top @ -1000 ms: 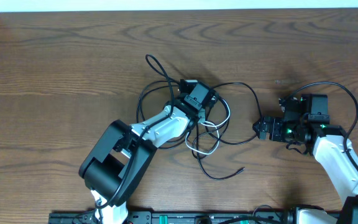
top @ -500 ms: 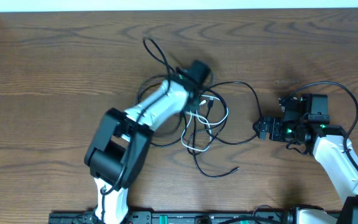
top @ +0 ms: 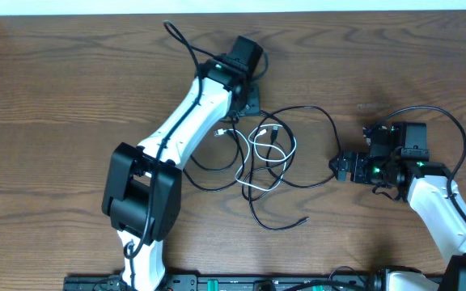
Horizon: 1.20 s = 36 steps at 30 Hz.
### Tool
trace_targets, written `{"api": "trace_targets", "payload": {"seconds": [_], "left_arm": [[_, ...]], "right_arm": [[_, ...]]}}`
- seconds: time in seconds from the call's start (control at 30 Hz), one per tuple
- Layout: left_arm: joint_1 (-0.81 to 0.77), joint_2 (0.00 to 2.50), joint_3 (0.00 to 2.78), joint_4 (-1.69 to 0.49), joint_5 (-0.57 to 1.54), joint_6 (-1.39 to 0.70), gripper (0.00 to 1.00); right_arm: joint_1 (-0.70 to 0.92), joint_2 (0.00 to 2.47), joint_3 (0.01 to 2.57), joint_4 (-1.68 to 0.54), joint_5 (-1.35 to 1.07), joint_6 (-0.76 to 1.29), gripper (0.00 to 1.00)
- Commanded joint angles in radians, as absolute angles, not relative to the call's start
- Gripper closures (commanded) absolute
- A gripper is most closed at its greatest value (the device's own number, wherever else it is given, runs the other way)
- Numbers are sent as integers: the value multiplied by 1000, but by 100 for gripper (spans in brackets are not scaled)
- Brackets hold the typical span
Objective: Untangle cables
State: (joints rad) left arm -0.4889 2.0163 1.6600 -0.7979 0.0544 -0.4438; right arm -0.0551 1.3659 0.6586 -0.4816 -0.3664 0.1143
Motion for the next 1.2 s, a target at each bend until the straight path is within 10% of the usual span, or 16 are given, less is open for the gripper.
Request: {"api": "trace_targets", "payload": {"seconds": [0.0,0.53,0.8,1.17], "left_arm": [[-521,2020,1640,-787,78,-435,42],[-618,2175,1589,-810,52,-442,43],[-614,2250,1589,-775,-81,-442,92],[-508,2250,1589,-616,-132,-544,92]], "right_arm": [[-57,1368,652,-480,-369,119,1],[-57,1368,652,-480,-369,119,1],[-57,1368,652,-482,-369,119,1],[-57,1368,652,-482,-369,118,1]]}}
